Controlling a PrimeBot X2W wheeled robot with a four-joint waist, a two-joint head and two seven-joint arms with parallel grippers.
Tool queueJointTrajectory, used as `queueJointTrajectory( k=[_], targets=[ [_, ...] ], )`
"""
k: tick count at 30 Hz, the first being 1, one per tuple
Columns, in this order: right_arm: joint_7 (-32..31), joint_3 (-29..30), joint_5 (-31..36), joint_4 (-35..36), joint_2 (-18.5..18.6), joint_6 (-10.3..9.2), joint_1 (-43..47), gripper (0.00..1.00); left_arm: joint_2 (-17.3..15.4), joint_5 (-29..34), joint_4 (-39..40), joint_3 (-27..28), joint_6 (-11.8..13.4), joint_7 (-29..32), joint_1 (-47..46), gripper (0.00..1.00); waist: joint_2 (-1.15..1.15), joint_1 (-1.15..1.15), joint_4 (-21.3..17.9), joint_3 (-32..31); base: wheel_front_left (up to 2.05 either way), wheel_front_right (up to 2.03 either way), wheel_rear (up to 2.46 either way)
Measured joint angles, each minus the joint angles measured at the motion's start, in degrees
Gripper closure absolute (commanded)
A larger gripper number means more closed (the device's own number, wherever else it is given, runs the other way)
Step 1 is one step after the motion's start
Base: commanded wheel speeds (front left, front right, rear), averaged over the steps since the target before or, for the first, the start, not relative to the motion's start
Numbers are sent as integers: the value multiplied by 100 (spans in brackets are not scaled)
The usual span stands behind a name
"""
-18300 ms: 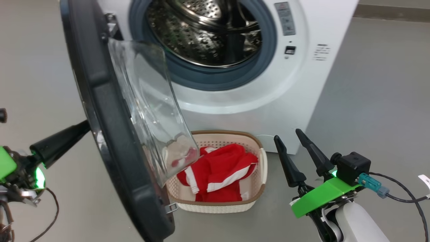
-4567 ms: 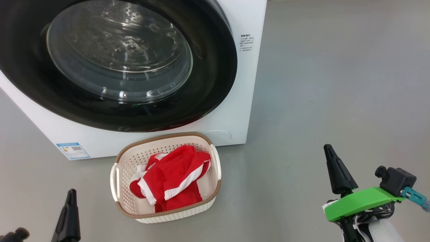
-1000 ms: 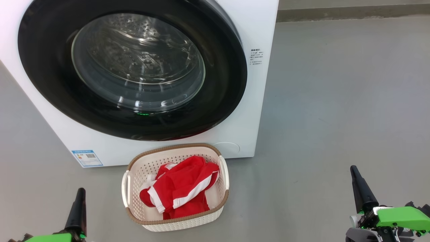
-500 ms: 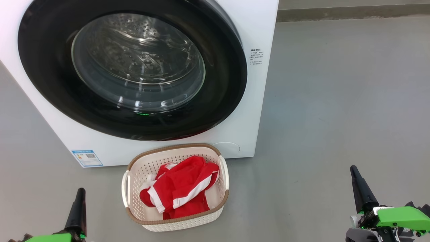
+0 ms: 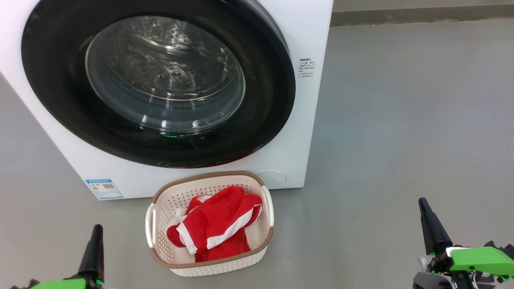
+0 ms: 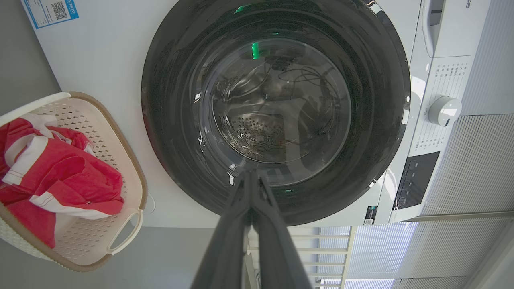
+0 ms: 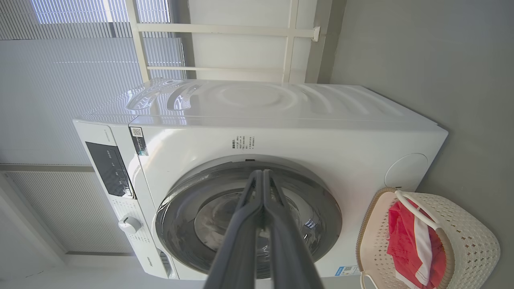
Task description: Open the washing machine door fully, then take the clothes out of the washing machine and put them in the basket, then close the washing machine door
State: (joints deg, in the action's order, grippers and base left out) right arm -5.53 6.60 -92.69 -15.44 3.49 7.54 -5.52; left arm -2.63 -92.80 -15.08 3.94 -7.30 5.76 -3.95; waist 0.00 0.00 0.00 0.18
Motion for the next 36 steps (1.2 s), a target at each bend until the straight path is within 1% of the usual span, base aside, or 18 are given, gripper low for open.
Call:
queueJointTrajectory(
  k=[36],
  targets=[
    [-43, 38, 20, 0, -25, 0, 0, 100, 46, 10, -1, 26, 0, 21, 0, 100, 0, 0, 0, 0, 0, 0, 0]
  ],
)
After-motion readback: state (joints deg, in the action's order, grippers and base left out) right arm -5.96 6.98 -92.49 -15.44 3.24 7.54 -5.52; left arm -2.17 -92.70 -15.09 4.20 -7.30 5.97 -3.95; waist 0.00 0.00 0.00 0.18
